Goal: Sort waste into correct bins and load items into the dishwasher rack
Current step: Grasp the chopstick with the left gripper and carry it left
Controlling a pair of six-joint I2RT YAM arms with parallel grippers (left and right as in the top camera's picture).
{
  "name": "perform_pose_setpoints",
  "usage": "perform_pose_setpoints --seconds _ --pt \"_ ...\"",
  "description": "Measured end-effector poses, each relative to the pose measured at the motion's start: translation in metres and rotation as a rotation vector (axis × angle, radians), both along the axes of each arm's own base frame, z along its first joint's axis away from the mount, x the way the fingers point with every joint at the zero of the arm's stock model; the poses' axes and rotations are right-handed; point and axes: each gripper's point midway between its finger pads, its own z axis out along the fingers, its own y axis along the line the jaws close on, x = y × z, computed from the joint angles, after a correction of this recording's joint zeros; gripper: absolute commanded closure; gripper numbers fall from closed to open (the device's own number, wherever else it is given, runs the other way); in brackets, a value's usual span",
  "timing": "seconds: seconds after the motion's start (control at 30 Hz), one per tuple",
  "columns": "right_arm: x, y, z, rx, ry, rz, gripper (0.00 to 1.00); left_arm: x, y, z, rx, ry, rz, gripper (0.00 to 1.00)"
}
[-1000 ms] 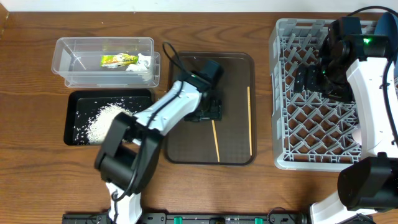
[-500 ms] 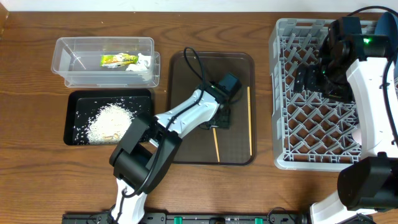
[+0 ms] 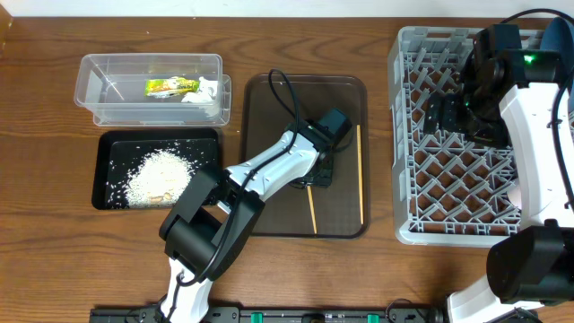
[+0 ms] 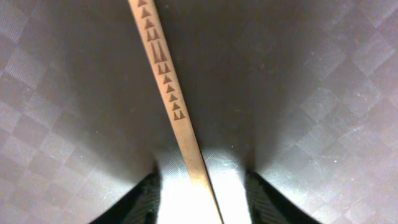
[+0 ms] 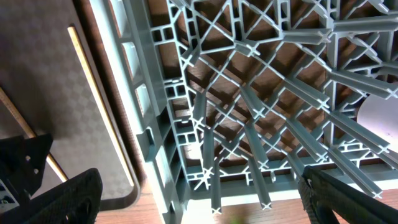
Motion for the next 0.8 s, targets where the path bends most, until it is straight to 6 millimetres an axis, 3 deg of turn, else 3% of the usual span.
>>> perform_pose_setpoints --seconds 0.17,0.37,0.8 --pt "0.0 0.0 0.0 0.0 0.0 0.0 0.01 -0.0022 0.0018 -0.0003 0.008 0.009 0.0 0.76" --pt "0.0 0.0 0.0 0.0 0.0 0.0 0.01 -0.0048 0.0041 -0.0005 0.017 0.02 -0.003 0.85" --pt "0.0 0.0 0.0 0.0 0.0 0.0 0.01 -0.0037 0.0089 -0.0002 0.022 0.028 0.009 0.94"
